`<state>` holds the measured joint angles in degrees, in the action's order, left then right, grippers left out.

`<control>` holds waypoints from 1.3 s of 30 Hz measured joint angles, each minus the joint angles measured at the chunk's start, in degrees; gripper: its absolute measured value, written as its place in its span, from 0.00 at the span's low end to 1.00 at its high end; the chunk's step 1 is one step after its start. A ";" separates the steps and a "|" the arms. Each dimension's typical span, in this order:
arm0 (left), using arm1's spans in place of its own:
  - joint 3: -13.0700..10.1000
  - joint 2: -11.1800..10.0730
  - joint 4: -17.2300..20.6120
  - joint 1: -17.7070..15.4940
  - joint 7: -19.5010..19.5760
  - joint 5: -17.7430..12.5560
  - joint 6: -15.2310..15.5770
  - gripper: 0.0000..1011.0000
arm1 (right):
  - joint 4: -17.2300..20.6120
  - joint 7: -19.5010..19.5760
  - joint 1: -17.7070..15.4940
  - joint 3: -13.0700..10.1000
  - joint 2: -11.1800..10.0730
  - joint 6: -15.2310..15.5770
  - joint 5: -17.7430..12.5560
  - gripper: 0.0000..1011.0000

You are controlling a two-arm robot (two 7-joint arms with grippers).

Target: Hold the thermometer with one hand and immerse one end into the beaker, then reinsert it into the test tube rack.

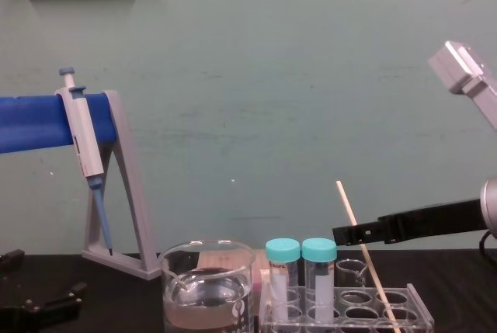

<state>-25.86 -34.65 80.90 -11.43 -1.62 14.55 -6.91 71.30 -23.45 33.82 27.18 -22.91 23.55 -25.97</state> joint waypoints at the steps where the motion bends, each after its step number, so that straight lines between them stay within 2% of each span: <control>1: 0.00 0.00 0.00 0.00 0.00 0.00 0.00 0.99 | -0.20 0.04 0.04 0.00 0.12 0.00 0.09 0.99; 10: 0.00 0.00 0.00 0.00 0.00 0.00 0.00 0.99 | -1.31 0.73 0.20 -0.37 1.08 -0.21 0.78 0.99; 16: 0.00 0.00 0.00 0.00 0.00 0.00 0.00 0.99 | -1.31 0.81 0.11 -0.96 1.38 -0.35 1.03 0.88; 20: 0.00 0.00 0.00 0.00 0.00 0.00 0.00 0.99 | -1.31 0.77 0.04 -1.16 1.54 -0.40 1.11 0.74; 26: 0.00 0.00 0.00 0.00 0.00 0.00 0.00 0.99 | -1.21 0.31 -0.03 -1.23 2.15 -0.48 1.02 0.59; 30: 0.00 0.00 0.00 0.00 0.00 0.00 0.00 0.99 | -0.50 -0.07 -0.23 -0.84 2.67 -0.50 0.82 0.42; 33: 0.00 0.00 0.00 0.00 0.00 0.00 0.00 0.99 | -0.09 -0.18 -0.31 -0.73 2.79 -0.50 0.75 0.36; 34: 0.00 0.00 0.00 0.00 0.00 0.00 0.00 0.99 | 0.10 -0.29 -0.35 -0.64 2.83 -0.50 0.70 0.30; 37: 0.00 0.00 0.00 0.00 0.00 0.00 0.00 0.99 | 0.41 -0.31 -0.39 -0.59 2.83 -0.50 0.59 0.24; 39: 0.00 0.00 0.00 0.00 0.00 0.00 0.00 0.99 | 0.57 -0.30 -0.43 -0.60 2.78 -0.50 0.53 0.17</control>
<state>-25.86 -34.64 80.90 -11.43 -1.62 14.55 -6.91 71.87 -23.74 33.39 26.58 -20.12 23.04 -25.44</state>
